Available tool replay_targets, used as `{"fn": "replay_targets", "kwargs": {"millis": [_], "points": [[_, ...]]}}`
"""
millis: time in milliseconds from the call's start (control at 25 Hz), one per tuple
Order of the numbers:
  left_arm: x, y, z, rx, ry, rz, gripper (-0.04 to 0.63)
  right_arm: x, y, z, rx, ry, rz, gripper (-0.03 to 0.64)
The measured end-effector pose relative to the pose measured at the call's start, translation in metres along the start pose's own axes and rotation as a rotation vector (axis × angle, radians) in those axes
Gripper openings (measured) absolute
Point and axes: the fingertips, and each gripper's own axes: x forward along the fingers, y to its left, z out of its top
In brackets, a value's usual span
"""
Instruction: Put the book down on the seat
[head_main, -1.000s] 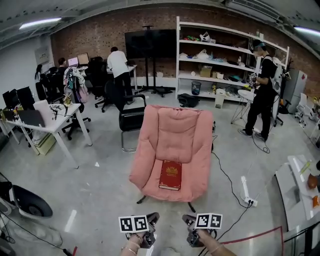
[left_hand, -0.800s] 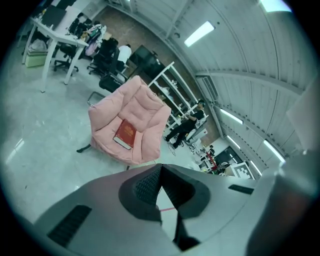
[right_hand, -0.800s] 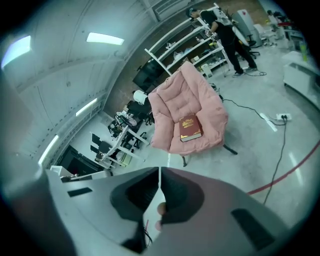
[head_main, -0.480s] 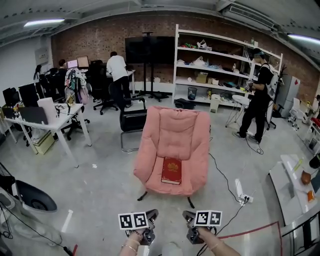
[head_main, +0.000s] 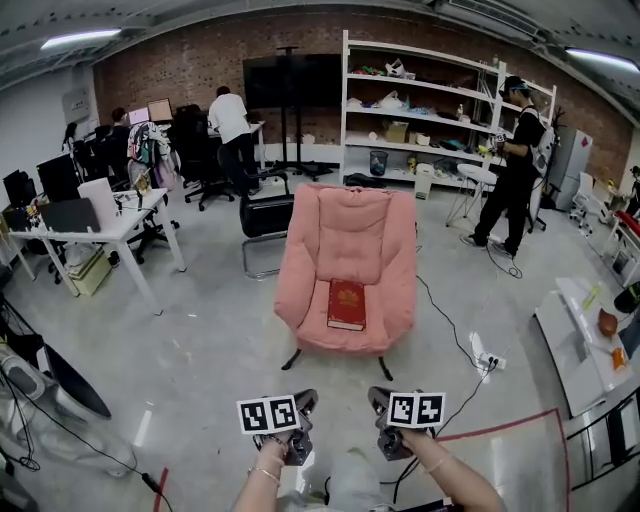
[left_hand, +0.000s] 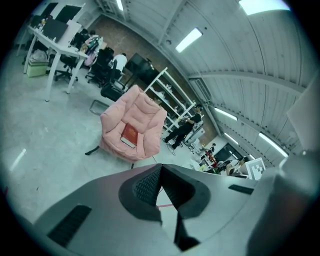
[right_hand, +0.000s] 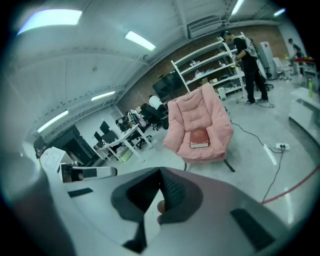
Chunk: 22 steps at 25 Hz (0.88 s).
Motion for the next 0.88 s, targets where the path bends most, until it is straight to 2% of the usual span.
{"fn": "replay_targets", "kwargs": {"millis": [320, 440, 640, 880], "points": [[-0.021, -0.016, -0.014, 0.073, 0.021, -0.007, -0.002, -0.025, 0.017, -0.017, -0.026, -0.01, -0.005, 0.015], [-0.023, -0.018, -0.025, 0.094, 0.04, -0.007, -0.002, -0.033, 0.017, -0.022, 0.007, -0.019, 0.006, 0.015], [-0.027, -0.018, -0.034, 0.091, 0.048, -0.004, -0.002, -0.041, 0.011, -0.027, 0.074, -0.033, 0.002, 0.015], [-0.03, -0.02, -0.032, 0.092, 0.026, -0.017, -0.002, -0.043, 0.014, -0.032, 0.068, -0.022, 0.011, 0.015]]}}
